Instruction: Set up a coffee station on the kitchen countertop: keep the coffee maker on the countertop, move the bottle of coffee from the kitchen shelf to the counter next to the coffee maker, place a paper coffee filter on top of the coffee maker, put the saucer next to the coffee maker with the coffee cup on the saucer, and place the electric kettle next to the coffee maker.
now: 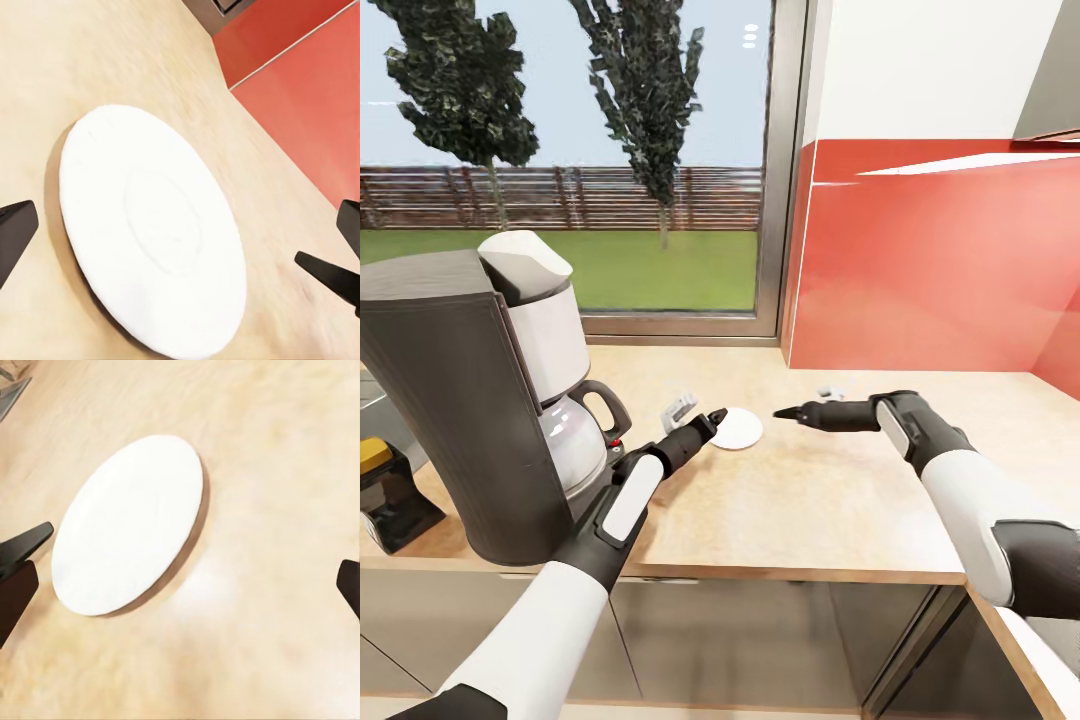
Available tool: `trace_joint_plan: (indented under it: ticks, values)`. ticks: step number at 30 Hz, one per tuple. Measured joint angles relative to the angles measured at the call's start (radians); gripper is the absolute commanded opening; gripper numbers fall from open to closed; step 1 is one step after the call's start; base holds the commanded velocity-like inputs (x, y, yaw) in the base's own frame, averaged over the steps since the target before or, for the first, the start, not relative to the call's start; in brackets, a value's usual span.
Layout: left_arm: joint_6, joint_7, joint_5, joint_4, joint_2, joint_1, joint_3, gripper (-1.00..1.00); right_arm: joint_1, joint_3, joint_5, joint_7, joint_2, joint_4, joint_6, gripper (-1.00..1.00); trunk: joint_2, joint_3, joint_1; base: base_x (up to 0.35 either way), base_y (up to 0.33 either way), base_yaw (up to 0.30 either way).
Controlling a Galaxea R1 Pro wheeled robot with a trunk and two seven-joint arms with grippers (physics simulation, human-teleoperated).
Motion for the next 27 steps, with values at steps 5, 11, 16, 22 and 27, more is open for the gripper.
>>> trace_joint_plan:
  ticks: [5,11,16,22,27]
  values:
    - [0.0,-0.002,0.0,0.0,0.0,0.0,0.0,1.0,0.0,0.0,0.0,-0.001,0.019,-0.001,0.0,1.0,0.0,0.0,0.0,0.0,0.0,0.0]
    - [0.0,-0.012,0.0,0.001,0.0,0.0,-0.001,1.0,0.0,0.0,-0.001,-0.001,0.05,-0.001,0.0,1.0,0.0,0.0,0.0,0.0,0.0,0.0]
    - [0.0,-0.028,0.0,0.0,0.0,0.0,-0.001,1.0,0.0,0.0,-0.015,-0.001,0.072,0.0,0.0,1.0,0.0,0.0,0.0,0.0,0.0,0.0]
    - [0.0,-0.034,0.0,0.0,0.0,0.0,-0.001,1.0,-0.001,-0.001,-0.032,-0.007,0.08,0.003,0.0,1.0,0.0,0.0,0.0,0.0,0.0,0.0]
    - [0.0,-0.034,0.0,0.0,0.0,0.0,-0.001,1.0,-0.001,-0.003,-0.038,-0.018,0.085,0.003,0.0,1.0,0.0,0.0,0.0,0.0,0.0,0.0]
